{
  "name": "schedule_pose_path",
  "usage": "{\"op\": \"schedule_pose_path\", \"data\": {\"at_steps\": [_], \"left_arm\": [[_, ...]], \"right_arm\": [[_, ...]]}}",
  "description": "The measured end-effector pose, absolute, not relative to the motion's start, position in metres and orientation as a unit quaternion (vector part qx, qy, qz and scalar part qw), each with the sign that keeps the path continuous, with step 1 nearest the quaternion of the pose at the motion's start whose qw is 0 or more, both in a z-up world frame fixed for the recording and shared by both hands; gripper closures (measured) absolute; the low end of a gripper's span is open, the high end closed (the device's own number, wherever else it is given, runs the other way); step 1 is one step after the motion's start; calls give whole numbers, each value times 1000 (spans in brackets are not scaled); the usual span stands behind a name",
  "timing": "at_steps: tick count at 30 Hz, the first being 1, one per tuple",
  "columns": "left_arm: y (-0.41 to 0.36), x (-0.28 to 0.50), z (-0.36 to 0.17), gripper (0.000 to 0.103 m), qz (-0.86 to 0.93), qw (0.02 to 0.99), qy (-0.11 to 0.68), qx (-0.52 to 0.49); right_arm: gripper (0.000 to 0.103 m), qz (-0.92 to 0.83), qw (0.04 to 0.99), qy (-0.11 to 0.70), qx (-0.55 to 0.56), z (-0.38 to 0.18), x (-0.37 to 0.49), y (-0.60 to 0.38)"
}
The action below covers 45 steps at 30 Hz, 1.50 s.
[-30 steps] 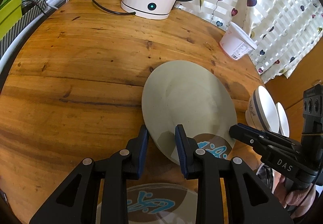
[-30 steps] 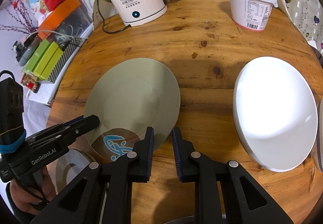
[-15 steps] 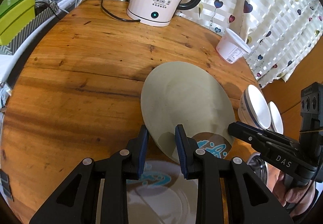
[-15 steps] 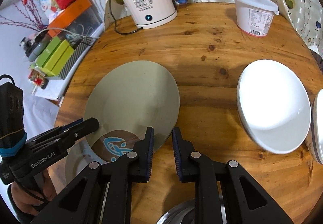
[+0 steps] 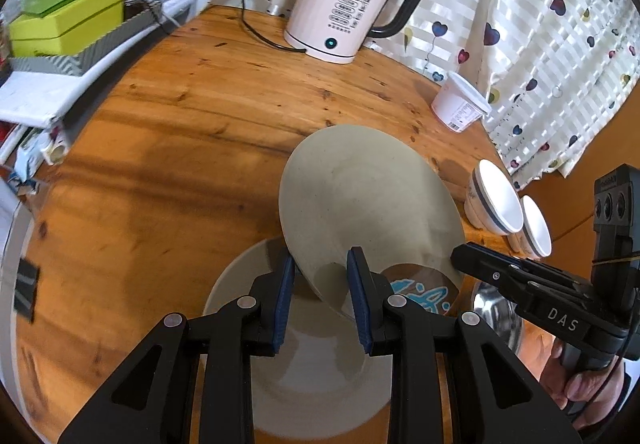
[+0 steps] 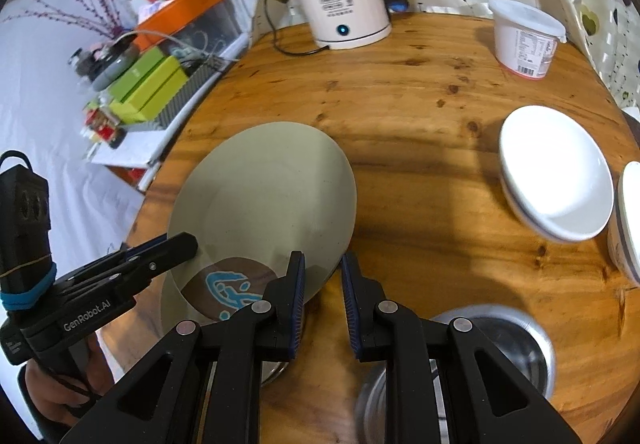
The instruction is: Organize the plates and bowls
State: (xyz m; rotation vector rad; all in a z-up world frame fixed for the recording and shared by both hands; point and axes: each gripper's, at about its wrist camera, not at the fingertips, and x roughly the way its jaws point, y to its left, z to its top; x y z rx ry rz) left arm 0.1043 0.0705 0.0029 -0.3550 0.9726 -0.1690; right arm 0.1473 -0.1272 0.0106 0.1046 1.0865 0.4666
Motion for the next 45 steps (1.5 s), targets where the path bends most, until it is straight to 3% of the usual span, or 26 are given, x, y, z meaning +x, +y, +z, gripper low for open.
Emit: {"op": "schedule_pose_path", "data": {"at_steps": [21, 45], "left_arm": [[85, 42, -4, 75, -48, 870, 453, -187], [82, 25, -22, 75, -22, 868, 462, -178]], "right_arm": [[85, 248, 819, 517, 31, 4, 104, -106], [86, 264, 804, 532, 13, -16, 94, -95]]}}
